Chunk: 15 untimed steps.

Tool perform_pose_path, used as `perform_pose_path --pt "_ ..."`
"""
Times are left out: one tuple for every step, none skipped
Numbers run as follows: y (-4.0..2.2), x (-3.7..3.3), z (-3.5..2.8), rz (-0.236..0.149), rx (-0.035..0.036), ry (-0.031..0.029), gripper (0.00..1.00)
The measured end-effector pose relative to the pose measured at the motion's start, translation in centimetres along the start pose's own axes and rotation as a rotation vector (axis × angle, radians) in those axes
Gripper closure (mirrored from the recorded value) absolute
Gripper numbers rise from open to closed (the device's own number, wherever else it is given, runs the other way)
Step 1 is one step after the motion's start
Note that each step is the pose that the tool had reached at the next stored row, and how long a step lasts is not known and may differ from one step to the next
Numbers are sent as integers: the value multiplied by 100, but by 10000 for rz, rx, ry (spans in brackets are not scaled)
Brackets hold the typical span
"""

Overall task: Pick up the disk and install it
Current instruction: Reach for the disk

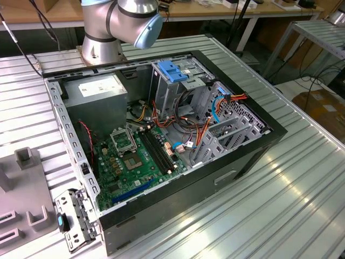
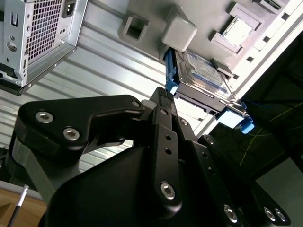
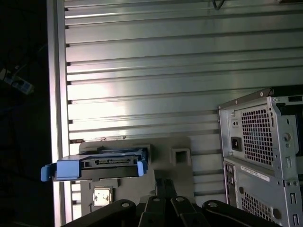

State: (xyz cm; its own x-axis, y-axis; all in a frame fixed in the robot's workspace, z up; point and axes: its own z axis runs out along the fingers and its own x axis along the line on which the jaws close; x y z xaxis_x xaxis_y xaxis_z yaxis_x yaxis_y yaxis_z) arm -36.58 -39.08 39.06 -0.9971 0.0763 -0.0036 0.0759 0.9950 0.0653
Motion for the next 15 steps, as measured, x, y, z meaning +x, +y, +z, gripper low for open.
perform_pose_path --pt "3 13 0 -1 0 0 89" --pt "5 31 0 -1 0 0 89" --pt "8 60 0 -1 0 1 89" --pt "13 125 0 -2 0 0 89" --pt "17 185 1 -2 0 0 89" --pt "26 234 1 -1 -1 -1 89" --pt "34 269 1 -1 0 -1 89" --pt "44 312 1 -1 1 1 89" --pt "51 361 2 -3 1 1 89" --pt "58 421 5 -2 0 -1 89" --pt "63 468 7 -1 -1 0 89" --pt "67 498 7 -1 22 -3 89" --pt "73 514 8 -4 114 -11 89" --pt "77 529 7 -6 225 -18 89" --pt "82 547 7 -7 324 -24 89"
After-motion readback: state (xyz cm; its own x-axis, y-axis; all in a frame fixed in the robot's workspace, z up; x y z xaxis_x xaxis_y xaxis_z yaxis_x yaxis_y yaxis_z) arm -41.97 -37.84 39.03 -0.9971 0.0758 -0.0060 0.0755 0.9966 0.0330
